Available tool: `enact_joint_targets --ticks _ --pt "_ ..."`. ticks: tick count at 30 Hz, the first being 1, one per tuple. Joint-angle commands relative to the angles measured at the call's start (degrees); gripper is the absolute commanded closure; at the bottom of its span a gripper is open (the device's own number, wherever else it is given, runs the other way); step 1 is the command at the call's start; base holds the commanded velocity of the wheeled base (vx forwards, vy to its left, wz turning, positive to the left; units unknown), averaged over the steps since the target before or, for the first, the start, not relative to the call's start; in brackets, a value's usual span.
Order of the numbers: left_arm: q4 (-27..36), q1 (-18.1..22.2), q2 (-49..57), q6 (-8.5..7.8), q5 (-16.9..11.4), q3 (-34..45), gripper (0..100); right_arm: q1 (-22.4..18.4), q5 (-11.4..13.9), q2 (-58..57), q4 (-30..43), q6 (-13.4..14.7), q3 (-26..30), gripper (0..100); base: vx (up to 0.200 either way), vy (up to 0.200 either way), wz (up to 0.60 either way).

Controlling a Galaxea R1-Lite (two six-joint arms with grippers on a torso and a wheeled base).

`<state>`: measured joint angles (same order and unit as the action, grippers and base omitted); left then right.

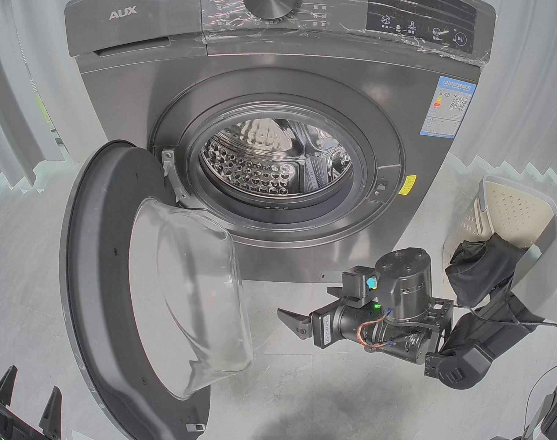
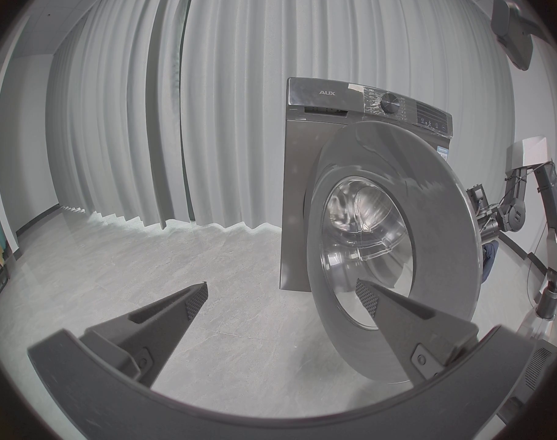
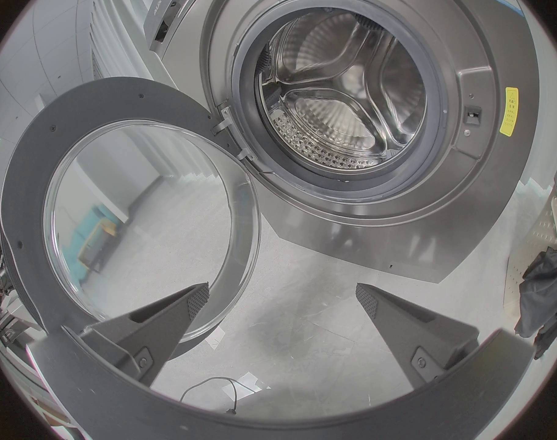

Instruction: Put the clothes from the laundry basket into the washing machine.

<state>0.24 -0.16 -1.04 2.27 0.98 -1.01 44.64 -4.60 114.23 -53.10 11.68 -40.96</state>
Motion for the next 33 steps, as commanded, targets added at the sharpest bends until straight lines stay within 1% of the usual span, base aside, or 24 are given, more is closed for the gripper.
enact_joint_targets --ticks 1,2,8,16,19,23,29,33 --pt "0.02 0.07 0.77 0.02 0.08 0.92 0 0.09 0.03 3.37 0.28 0.01 -2.72 0 -0.200 0.000 0.00" --pt "0.02 -0.02 0.77 0.02 0.08 0.92 0 0.09 0.11 3.90 0.10 0.01 -3.16 0 -0.200 0.000 0.00" --pt "0.02 -0.02 0.77 0.02 -0.01 0.92 0 1.41 0.11 6.36 -0.07 0.01 -5.09 0 0.000 0.000 0.00" --pt "0.02 -0.02 0.77 0.02 -0.01 0.92 0 5.72 0.03 8.21 -0.34 0.45 -7.91 0 0.000 0.000 0.00" --pt "0.02 -0.02 0.77 0.02 -0.01 0.92 0 5.98 0.11 8.65 -0.86 1.15 -9.05 0 0.000 0.000 0.00" --pt "0.02 0.07 0.77 0.02 -0.01 0.92 0 5.98 0.20 8.82 -2.88 1.42 -9.31 0 0.000 0.000 0.00" --pt "0.02 0.07 0.77 0.02 0.08 0.92 0 4.66 0.11 9.35 -1.74 1.24 -10.02 0 0.000 0.000 0.00" --pt "0.02 -0.02 0.77 0.02 0.08 0.92 0 5.37 0.03 11.90 -1.83 1.15 -11.77 0 0.000 0.000 0.00"
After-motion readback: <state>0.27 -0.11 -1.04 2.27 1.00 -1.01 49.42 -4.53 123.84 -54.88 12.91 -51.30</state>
